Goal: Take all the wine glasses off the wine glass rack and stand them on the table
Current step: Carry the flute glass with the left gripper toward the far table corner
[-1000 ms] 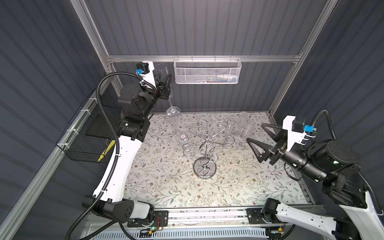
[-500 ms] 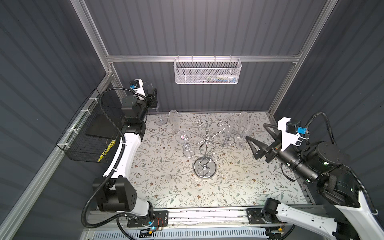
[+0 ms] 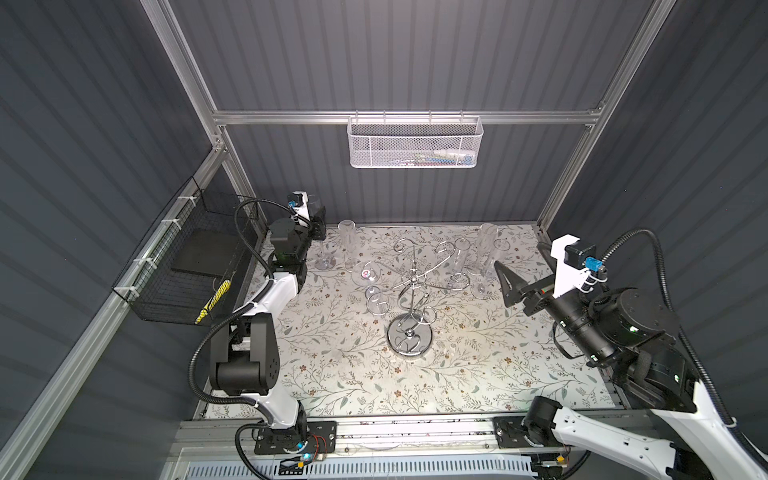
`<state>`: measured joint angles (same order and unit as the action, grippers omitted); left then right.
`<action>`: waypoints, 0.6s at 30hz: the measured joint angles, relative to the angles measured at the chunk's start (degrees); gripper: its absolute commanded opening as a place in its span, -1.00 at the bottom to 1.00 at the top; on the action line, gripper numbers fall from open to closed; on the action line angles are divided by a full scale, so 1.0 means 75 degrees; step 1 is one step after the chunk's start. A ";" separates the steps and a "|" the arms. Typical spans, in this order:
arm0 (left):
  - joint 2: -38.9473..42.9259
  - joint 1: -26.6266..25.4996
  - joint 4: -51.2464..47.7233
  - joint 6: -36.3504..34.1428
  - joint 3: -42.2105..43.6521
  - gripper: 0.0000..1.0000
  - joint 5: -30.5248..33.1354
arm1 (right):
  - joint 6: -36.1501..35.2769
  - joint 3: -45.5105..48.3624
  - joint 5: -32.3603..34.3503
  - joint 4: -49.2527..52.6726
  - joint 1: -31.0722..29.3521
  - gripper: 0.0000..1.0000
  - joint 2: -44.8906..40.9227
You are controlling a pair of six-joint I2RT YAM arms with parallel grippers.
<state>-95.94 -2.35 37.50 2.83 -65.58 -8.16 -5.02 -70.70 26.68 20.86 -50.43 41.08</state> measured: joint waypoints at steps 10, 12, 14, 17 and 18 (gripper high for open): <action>-0.1527 0.0000 0.2853 -0.0070 0.0828 -0.18 0.0554 | 0.0128 0.0417 -0.0009 -0.0085 0.0755 0.98 -0.0006; -0.1778 0.0000 0.3098 -0.0070 0.0918 -0.18 0.0609 | 0.0216 0.0472 -0.0070 -0.0055 0.0906 0.98 -0.0009; -0.1903 0.0000 0.3235 -0.0073 0.0959 -0.18 0.0650 | 0.0297 0.0495 -0.0140 -0.0026 0.1023 0.98 -0.0009; -0.1944 0.0000 0.3485 -0.0108 0.0959 -0.18 0.0717 | 0.0399 0.0536 -0.0254 -0.0023 0.1157 0.98 -0.0023; -0.1947 0.0000 0.3605 -0.0128 0.0959 -0.18 0.0731 | 0.0431 0.0557 -0.0303 -0.0023 0.1195 0.98 -0.0029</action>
<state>-110.54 -2.35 64.53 1.87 -58.39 -2.68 -1.78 -66.52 24.40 20.69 -41.47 40.86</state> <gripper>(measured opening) 0.482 0.989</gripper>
